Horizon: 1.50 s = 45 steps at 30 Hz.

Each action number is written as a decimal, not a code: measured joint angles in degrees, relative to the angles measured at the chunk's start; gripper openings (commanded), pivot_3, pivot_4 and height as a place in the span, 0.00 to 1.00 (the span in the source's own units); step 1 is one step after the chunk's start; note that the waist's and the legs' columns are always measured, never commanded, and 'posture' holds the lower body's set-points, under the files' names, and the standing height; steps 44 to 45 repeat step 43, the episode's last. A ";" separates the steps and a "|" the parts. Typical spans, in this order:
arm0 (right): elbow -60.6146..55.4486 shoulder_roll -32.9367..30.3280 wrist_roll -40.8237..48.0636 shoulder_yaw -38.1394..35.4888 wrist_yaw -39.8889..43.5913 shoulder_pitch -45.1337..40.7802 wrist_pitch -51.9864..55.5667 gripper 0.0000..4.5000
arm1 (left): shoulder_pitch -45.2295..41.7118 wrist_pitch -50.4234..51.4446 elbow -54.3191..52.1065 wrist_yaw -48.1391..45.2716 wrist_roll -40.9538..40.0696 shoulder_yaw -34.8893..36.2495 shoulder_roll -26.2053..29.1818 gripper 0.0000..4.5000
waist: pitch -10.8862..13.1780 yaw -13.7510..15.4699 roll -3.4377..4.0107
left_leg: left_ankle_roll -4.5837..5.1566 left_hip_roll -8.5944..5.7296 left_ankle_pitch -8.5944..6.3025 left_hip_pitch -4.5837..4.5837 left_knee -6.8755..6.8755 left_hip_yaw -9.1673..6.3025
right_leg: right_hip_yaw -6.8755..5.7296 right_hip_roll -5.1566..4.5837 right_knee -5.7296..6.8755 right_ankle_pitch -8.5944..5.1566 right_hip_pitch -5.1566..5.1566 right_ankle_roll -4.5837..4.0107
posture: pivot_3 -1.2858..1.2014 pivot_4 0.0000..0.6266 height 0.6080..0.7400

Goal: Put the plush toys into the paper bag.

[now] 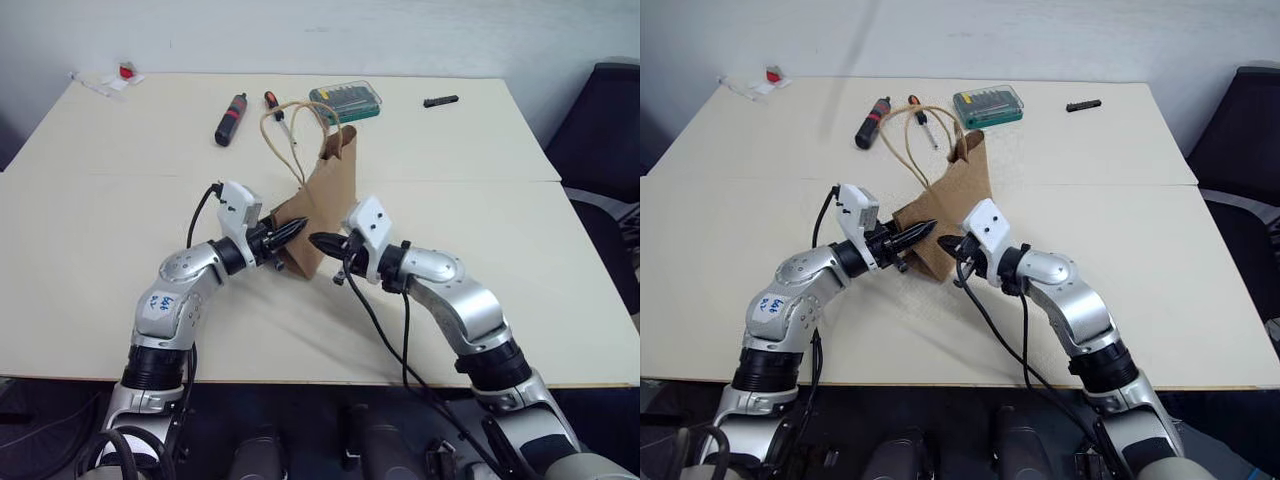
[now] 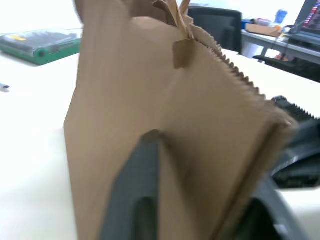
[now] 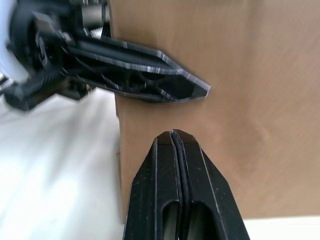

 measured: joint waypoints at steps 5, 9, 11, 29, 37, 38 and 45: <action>-12.58 -6.57 7.29 -8.15 2.06 7.34 6.57 0.08 | -4.10 -1.41 6.10 -10.11 -0.23 -1.58 2.38 0.00 | 0.00 0.51 0.00 | 0.04 -0.08 0.00 -0.08 0.04 -0.12 | -0.14 -0.08 -0.05 0.00 0.02 0.00 | 0.52 0.24 1.00; -26.33 -19.23 21.60 -25.79 6.93 19.51 14.95 0.37 | -10.85 -1.76 13.37 -24.59 -1.67 -3.24 4.59 0.00 | 0.00 1.52 0.00 | 0.07 -0.10 -0.02 -0.17 0.04 -0.20 | -0.24 -0.04 -0.14 0.00 0.05 0.00 | 0.52 0.24 1.00; -30.88 -23.93 27.36 -34.18 9.28 25.27 17.37 0.52 | -13.84 -3.57 17.04 -31.06 -1.28 -4.88 5.38 0.00 | 0.00 1.69 0.00 | 0.06 -0.07 -0.03 -0.11 0.03 -0.21 | -0.24 0.04 -0.20 0.00 0.12 0.00 | 0.52 0.24 1.00; -36.15 -29.64 36.60 -59.32 11.57 49.25 16.68 1.00 | -25.12 -19.37 39.76 -51.30 12.27 -12.94 5.55 0.40 | 0.08 0.20 -0.18 | 0.15 -0.09 -0.03 0.02 0.01 -0.09 | 0.31 0.28 -0.13 0.10 0.15 0.18 | 0.52 0.24 1.00; -22.73 -38.33 35.92 -59.04 24.00 46.89 14.58 1.00 | -0.66 19.21 -1.62 -43.73 -6.68 12.19 30.28 0.99 | 0.16 -1.23 -0.29 | 0.00 0.04 -0.08 0.11 -0.03 -0.27 | 0.29 0.23 0.05 -0.05 0.08 -0.03 | 0.52 0.24 1.00; -20.71 -39.33 35.95 -59.66 25.25 46.22 14.58 1.00 | 1.26 22.94 -3.95 -43.29 -8.89 16.16 32.77 0.99 | 0.16 -1.13 -0.29 | 0.00 0.02 -0.08 0.15 -0.02 -0.29 | 0.28 0.19 0.04 -0.05 0.12 -0.03 | 0.52 0.24 1.00; -9.42 -43.98 35.99 -58.76 30.10 38.05 14.53 1.00 | 8.53 36.65 -12.12 -39.84 -18.67 35.05 40.21 0.99 | 0.15 0.53 -0.28 | 0.13 -0.29 -0.03 0.23 0.03 -0.53 | 0.12 -0.05 -0.02 -0.03 0.34 0.01 | 0.52 0.24 1.00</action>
